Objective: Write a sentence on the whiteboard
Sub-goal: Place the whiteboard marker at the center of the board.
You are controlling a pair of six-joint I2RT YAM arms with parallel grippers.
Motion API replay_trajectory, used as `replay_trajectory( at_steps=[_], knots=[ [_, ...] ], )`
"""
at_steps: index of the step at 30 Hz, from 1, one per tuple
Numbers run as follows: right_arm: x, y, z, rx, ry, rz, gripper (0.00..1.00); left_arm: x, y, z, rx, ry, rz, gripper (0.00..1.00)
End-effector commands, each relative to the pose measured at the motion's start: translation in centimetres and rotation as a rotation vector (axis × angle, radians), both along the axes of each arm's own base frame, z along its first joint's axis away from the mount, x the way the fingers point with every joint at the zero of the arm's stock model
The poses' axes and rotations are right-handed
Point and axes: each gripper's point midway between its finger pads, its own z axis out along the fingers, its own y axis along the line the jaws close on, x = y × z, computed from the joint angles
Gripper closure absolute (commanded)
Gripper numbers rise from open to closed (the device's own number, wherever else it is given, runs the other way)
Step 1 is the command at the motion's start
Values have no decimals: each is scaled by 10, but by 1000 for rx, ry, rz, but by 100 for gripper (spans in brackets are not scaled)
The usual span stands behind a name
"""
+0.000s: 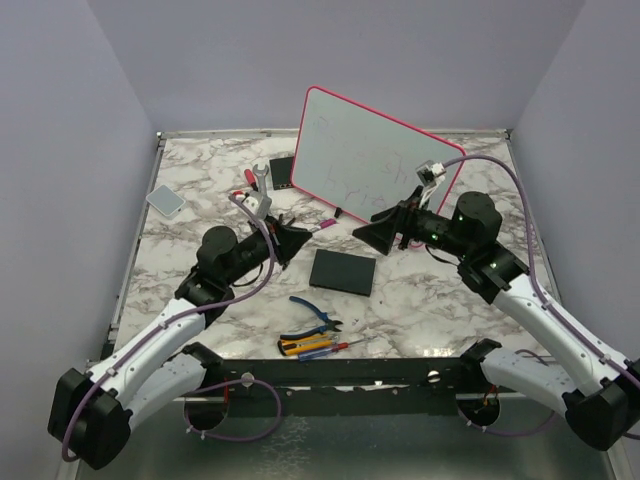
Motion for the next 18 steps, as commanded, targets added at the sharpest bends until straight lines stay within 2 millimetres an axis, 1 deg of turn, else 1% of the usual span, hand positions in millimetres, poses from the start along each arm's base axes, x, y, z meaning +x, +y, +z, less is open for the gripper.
replay_trajectory(
  at_steps=[1, 2, 4, 5, 10, 13, 15, 18],
  knots=[
    [43, -49, -26, -160, 2, -379, 11, 42, 64, -62, 126, 107, 457, 100],
    [47, -55, -30, -177, 7, -421, 11, 43, 69, -70, 134, 119, 491, 100],
    [55, -71, -40, -221, 19, -516, 10, 44, 72, -82, 151, 128, 525, 100],
    [60, -81, -44, -246, 21, -573, 8, 46, 74, -88, 164, 132, 547, 100],
    [77, -127, -62, -339, 54, -843, 6, 46, 67, -119, 257, 133, 587, 100],
    [80, -142, -69, -371, 55, -924, 2, 45, 63, -137, 280, 146, 591, 100],
    [82, -149, -72, -372, 51, -963, 0, 46, 66, -150, 304, 159, 609, 100],
    [83, -156, -76, -352, 46, -998, 0, 46, 69, -171, 363, 172, 614, 99]
  ],
)
